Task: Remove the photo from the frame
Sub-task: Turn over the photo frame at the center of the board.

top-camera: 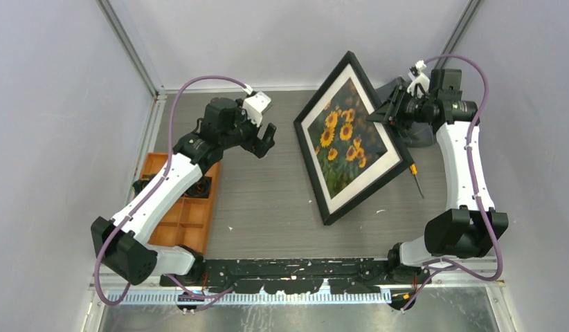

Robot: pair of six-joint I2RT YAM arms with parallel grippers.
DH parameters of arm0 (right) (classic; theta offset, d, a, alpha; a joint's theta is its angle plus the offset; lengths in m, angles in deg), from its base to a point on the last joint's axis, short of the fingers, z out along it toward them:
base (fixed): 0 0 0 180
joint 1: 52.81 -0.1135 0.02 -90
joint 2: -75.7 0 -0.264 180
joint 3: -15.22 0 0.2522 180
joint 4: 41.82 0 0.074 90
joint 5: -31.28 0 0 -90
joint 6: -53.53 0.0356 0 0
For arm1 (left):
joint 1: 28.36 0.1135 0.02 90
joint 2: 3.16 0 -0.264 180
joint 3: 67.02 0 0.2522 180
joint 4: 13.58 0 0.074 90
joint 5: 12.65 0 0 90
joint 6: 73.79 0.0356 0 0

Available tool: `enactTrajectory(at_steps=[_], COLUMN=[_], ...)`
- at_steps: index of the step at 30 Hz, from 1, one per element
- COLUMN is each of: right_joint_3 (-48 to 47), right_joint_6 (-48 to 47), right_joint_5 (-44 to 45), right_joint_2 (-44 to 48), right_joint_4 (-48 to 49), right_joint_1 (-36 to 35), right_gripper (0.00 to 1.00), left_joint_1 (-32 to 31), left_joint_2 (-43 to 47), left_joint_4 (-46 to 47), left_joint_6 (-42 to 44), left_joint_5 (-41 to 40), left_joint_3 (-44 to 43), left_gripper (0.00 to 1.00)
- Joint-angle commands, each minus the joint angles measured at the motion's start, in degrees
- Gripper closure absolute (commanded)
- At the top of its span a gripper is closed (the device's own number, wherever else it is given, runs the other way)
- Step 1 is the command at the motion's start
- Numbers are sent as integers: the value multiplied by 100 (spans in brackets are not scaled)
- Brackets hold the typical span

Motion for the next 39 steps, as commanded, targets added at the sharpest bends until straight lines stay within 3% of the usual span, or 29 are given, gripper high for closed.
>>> enactTrajectory(at_steps=[1, 5, 11, 18, 30, 35, 39], right_joint_3=[792, 1899, 3029, 3473, 3633, 3557, 3503], right_joint_6=[127, -59, -757, -1534, -2110, -2277, -2403], right_joint_5=[-917, -1001, -395, 175, 1125, 1222, 1175], right_joint_2=[409, 593, 828, 318, -1258, -1473, -1495], right_joint_4=[1075, 1584, 1999, 1805, 2098, 2069, 1909], right_joint_1=[424, 813, 1161, 1413, 1883, 2014, 2014], right_gripper=[99, 99, 99, 99, 98, 84, 59], left_joint_1=[-116, -205, -339, -413, -458, -531, -559], left_joint_2=[-64, -209, -496, -1204, -2780, -3092, -3165], left_joint_4=[472, 524, 680, 887, 896, 1198, 1360], left_joint_6=[-201, -292, -314, -580, -1427, -1805, -1893], left_joint_5=[221, 287, 301, 342, 733, 959, 972], left_joint_3=[251, 458, 808, 1028, 378, 294, 357], left_gripper=[14, 14, 15, 15, 14, 12, 11])
